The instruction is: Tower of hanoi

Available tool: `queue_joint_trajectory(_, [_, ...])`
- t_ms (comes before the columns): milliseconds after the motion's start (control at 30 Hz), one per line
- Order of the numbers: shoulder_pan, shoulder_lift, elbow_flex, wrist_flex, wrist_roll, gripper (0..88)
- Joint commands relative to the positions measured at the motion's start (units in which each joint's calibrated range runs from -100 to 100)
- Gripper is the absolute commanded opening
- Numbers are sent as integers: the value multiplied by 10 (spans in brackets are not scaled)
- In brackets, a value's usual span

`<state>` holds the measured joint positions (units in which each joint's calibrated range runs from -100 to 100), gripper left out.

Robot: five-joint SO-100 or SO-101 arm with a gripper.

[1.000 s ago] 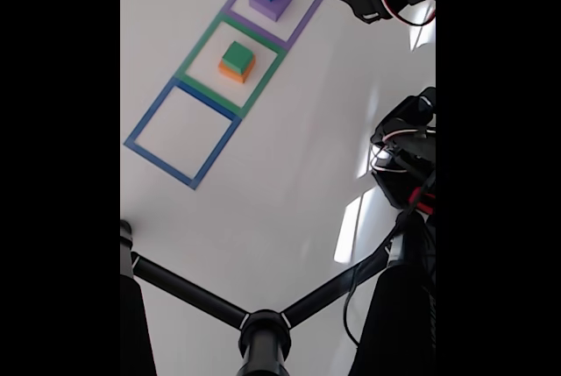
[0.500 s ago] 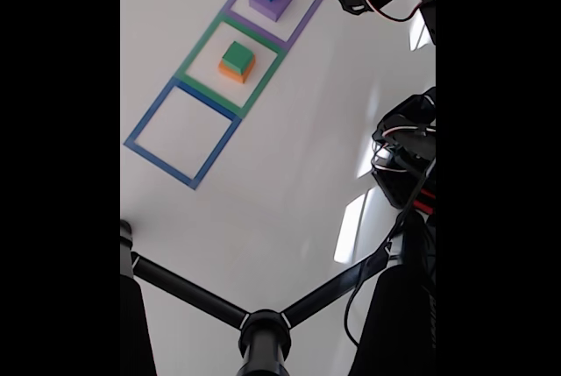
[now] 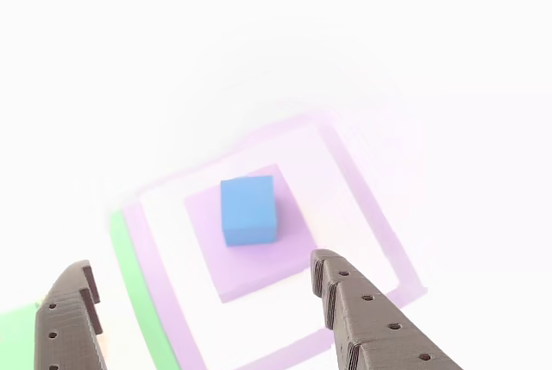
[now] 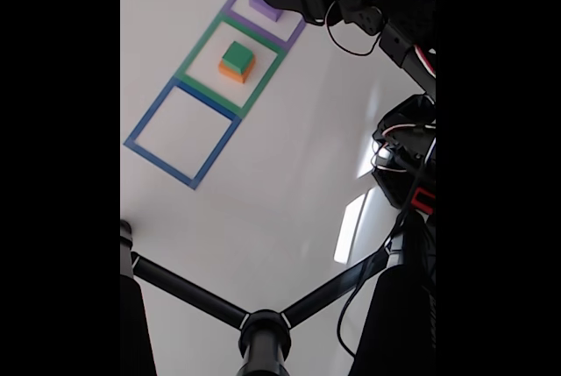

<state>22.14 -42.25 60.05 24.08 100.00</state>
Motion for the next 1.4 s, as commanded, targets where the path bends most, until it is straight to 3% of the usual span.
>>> queue_joint_trajectory(0, [9,22,41,-123,0,317])
queue_joint_trajectory(533, [14,200,109,-416,0,351])
queue_joint_trajectory(1367, [13,436,70,-653,0,319])
